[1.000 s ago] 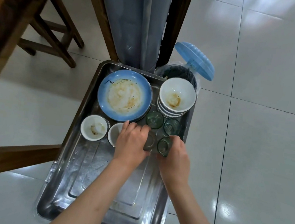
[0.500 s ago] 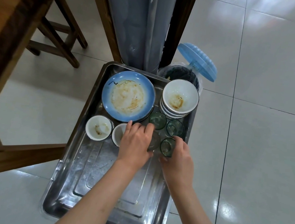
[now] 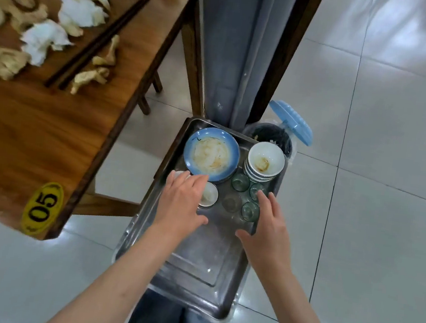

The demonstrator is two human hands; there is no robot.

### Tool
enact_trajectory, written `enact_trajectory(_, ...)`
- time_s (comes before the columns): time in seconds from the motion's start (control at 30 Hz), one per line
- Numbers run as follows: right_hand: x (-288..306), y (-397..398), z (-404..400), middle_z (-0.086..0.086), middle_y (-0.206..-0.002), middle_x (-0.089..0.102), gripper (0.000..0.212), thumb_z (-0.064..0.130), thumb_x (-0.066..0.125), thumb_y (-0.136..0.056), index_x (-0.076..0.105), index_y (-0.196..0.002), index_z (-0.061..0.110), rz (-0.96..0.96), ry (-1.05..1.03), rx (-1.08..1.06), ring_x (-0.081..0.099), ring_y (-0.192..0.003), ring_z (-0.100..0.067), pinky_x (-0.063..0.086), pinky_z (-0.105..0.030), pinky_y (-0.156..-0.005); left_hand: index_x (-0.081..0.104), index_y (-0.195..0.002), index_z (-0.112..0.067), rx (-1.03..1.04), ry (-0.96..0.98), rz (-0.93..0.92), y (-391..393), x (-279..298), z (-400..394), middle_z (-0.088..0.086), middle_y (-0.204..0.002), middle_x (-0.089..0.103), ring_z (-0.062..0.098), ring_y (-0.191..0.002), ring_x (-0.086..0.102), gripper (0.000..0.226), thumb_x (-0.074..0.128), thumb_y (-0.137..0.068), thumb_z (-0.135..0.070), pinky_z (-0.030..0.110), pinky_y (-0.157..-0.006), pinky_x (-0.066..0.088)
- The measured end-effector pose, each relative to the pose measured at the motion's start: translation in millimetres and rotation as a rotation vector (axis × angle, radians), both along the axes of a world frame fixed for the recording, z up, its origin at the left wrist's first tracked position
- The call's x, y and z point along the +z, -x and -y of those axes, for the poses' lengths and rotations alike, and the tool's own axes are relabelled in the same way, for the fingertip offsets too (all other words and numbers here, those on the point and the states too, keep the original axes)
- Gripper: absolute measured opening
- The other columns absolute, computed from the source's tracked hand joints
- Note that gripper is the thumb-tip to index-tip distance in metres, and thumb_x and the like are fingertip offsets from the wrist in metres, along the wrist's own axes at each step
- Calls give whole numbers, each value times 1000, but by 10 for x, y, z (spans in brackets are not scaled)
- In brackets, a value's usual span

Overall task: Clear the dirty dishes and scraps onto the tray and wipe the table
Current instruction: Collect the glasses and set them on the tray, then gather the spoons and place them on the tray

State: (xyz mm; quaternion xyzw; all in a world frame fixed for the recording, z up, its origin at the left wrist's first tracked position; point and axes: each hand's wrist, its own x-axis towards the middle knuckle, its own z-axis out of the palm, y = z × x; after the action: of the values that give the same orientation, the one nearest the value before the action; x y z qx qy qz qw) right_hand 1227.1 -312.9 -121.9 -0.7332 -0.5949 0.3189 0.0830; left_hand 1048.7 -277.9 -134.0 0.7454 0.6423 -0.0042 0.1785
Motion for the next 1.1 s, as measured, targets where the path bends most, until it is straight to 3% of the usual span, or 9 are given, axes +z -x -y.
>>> enact_trajectory(0.33, 1459, 637, 336, -1, -152, 27, 98, 22, 83, -67, 25, -146, 21, -68, -148, 165, 31, -136, -21, 32, -36, -108, 30, -145, -19, 211, -134, 99, 776, 1583, 609, -2, -145, 41, 19, -138, 27, 102, 78, -61, -55, 41, -114, 8)
enact_trajectory(0.53, 2104, 1159, 760, 0, -149, 31, 94, 23, 83, -66, 31, -143, 19, -71, -255, 261, 32, -134, -20, 31, -31, -105, 33, -144, -20, 220, -221, 200, 1274, 2241, 1105, -2, -145, 41, 17, -139, 25, 98, 80, -62, -50, 40, -114, 8)
enact_trajectory(0.7, 2623, 1770, 1073, 0, -150, 32, 94, 22, 83, -66, 30, -144, 21, -105, -335, 273, 30, -137, -18, 28, -34, -109, 37, -142, -20, 125, -331, 267, 1912, 2764, 1465, -2, -143, 44, 16, -140, 25, 98, 81, -60, -48, 37, -113, 5)
enact_trajectory(0.87, 2997, 2521, 1368, 2, -152, 26, 96, 26, 81, -70, 24, -146, 21, -127, -345, 315, 26, -138, -16, 25, -30, -108, 40, -141, -17, 178, -430, 254, 2755, 3228, 1856, 2, -141, 47, 20, -138, 29, 98, 83, -58, -46, 40, -114, 11)
enact_trajectory(0.97, 3137, 3029, 1496, 4, -153, 25, 96, 30, 80, -71, 22, -146, 25, -119, -376, 335, 27, -138, -15, 27, -31, -107, 39, -141, -19, 238, -469, 246, 3270, 3418, 2083, 2, -142, 46, 19, -139, 27, 97, 83, -59, -45, 32, -111, 8)
enact_trajectory(1.1, 3256, 3567, 1565, 7, -152, 26, 96, 30, 81, -69, 23, -146, 28, -117, -437, 369, 27, -137, -13, 24, -25, -103, 37, -143, -23, 290, -467, 239, 3855, 3591, 2245, -1, -144, 43, 16, -140, 24, 96, 81, -62, -48, 38, -114, 8)
